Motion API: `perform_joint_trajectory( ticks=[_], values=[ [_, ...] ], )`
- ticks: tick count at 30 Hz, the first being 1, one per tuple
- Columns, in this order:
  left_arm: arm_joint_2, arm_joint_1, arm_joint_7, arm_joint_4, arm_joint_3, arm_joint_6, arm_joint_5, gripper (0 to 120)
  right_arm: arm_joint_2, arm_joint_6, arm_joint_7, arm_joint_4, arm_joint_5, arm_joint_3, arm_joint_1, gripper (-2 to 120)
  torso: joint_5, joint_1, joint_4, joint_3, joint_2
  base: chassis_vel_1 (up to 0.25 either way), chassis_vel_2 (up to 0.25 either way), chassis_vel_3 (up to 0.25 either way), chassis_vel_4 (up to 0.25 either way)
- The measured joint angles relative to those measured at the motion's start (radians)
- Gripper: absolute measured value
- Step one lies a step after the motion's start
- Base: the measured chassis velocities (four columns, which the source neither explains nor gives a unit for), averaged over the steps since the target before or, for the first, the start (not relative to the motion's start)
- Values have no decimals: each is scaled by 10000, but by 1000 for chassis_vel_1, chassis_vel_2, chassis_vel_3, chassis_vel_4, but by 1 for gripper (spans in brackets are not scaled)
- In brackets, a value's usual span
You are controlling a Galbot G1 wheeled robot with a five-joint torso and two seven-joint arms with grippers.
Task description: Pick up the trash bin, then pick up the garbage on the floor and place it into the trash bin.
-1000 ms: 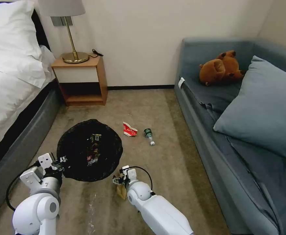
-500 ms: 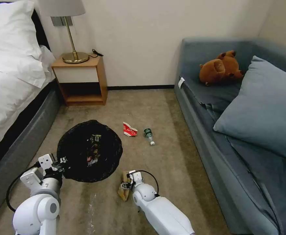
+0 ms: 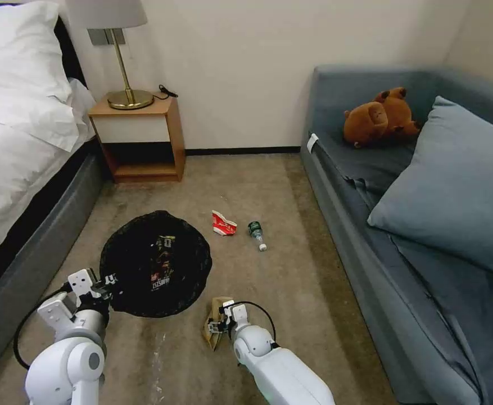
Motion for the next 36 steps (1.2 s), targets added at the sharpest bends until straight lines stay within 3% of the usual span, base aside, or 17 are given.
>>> perform_joint_trajectory(
  ticks=[5, 14, 16, 24, 26, 36],
  values=[
    [3, -4, 6, 11, -13, -7, 7, 1, 0, 559, -393, -191, -508, 4, -49, 78, 0, 0, 0, 0, 0, 0, 0, 0, 0],
    [5, -7, 18, 22, -34, -31, -1, 1, -1, 692, -404, -323, -742, -2, -34, 50, 0, 0, -1, 0, 0, 0, 0, 0, 0],
    [3, -25, 20, 59, -29, -36, 1, 1, -2, 787, -421, -392, -843, 29, -28, 38, -1, 0, 0, 0, 0, 0, 0, 0, 0],
    [12, -59, 23, 93, -14, -41, 1, 1, -2, 958, -513, -452, -1004, 38, -20, 14, -1, 0, 0, 0, 0, 0, 0, 0, 0],
    [29, -70, 31, 121, -30, -55, -7, 1, -1, 1023, -522, -496, -1065, 39, 24, 3, 0, 0, 2, 1, 0, 0, 0, 0, 0],
    [31, -211, 33, 244, 7, -69, -29, 1, -2, 1232, -495, -381, -1390, 202, -79, 0, 0, 0, 2, 1, 0, 0, 0, 0, 0]
  ],
)
